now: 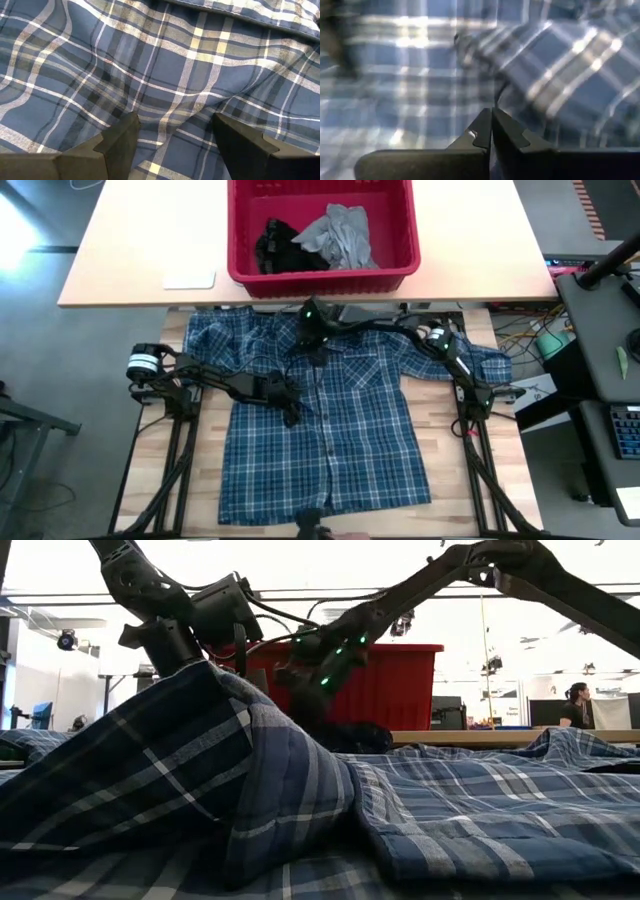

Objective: Fold Laundry from Bin
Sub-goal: Fold the blue patterned long sleeve shirt

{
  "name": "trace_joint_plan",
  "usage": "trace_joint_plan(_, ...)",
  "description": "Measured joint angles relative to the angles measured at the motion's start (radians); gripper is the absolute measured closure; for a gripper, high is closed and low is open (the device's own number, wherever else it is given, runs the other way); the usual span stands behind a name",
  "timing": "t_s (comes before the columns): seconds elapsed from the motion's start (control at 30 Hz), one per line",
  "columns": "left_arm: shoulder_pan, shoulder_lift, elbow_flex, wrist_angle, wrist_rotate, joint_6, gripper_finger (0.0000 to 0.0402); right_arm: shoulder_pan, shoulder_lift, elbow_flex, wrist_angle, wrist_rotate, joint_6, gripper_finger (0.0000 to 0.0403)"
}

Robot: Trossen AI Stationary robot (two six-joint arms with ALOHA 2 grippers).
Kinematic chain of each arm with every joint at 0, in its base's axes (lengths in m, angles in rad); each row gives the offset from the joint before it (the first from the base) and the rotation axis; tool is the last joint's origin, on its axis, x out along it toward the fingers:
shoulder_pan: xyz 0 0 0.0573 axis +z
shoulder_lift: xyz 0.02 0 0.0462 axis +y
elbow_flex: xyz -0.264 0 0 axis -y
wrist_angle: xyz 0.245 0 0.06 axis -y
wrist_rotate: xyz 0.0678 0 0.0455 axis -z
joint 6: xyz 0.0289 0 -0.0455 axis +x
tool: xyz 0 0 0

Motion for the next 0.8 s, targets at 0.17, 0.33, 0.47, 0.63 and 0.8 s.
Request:
trace_joint_plan(0.17, -0.001, 0.0, 0.0, 0.002, 0.0, -0.012, 0.0162, 0.02, 0.044, -0.017, 0.194, 0.427, -0.014, 0.0394)
trace_joint_plan(0.33, -0.001, 0.0, 0.0, 0.002, 0.0, -0.015, 0.0162, -0.004, 0.03, 0.056, 0.202, 0.662, -0.079, 0.0394)
trace_joint_plan(0.47, -0.001, 0.0, 0.0, -0.005, 0.0, -0.015, 0.0162, -0.023, -0.01, 0.072, 0.093, 0.64, -0.142, 0.0394)
trace_joint_plan(0.63, -0.001, 0.0, 0.0, -0.01, 0.0, -0.015, 0.0162, -0.043, -0.076, 0.056, -0.103, 0.557, -0.166, 0.0394)
trace_joint_plan(0.8, -0.001, -0.009, 0.003, -0.028, 0.001, -0.018, 0.0162, -0.043, -0.14, -0.017, -0.196, 0.374, -0.115, 0.0394)
